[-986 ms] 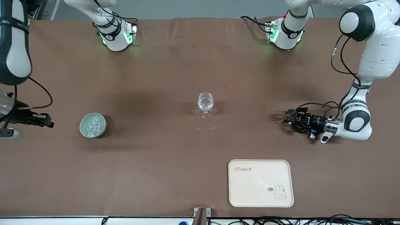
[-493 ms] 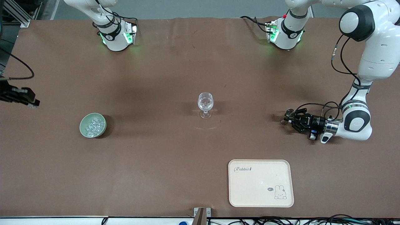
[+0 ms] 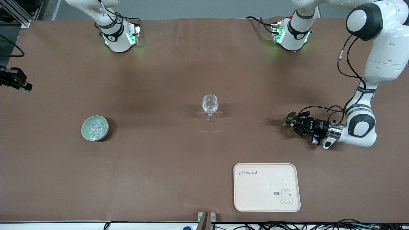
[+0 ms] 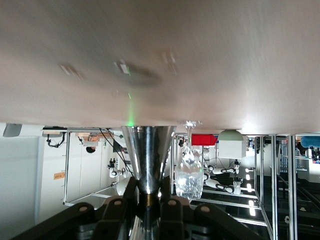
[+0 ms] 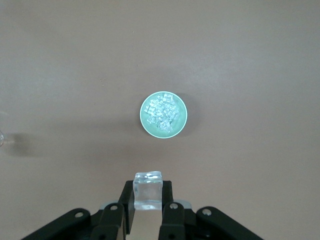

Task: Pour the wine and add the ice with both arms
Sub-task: 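Lift the ice cube with the right gripper while the left gripper lifts the jigger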

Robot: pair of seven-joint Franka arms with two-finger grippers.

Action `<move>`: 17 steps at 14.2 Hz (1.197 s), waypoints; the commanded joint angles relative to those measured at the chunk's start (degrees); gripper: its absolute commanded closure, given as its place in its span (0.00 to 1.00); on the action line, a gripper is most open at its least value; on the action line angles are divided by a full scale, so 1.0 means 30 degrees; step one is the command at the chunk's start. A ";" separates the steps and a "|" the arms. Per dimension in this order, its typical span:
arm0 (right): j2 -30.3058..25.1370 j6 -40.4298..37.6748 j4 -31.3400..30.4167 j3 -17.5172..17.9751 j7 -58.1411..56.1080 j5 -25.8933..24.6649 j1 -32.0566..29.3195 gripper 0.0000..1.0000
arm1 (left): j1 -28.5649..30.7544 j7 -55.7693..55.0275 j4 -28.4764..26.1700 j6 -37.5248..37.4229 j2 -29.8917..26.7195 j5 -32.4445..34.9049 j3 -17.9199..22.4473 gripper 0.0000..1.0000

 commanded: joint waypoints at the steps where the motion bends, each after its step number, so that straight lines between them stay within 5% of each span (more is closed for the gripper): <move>1: -0.0489 -0.0075 -0.0393 0.0167 0.0027 -0.0252 -0.0130 0.95 | 0.0011 -0.1440 -0.0280 -0.0201 -0.1187 -0.0340 -0.0954 0.99; 8: -0.0431 -0.0075 -0.0393 0.0109 -0.0091 -0.0252 -0.0335 0.95 | -0.0019 -0.4984 -0.1039 0.0587 -0.4171 -0.0692 -0.3650 0.99; 17: -0.0372 -0.0046 -0.0422 0.0109 -0.0091 -0.0252 -0.0306 0.95 | -0.0077 -0.8354 -0.4174 0.6619 -0.7457 -0.0663 -0.8160 0.99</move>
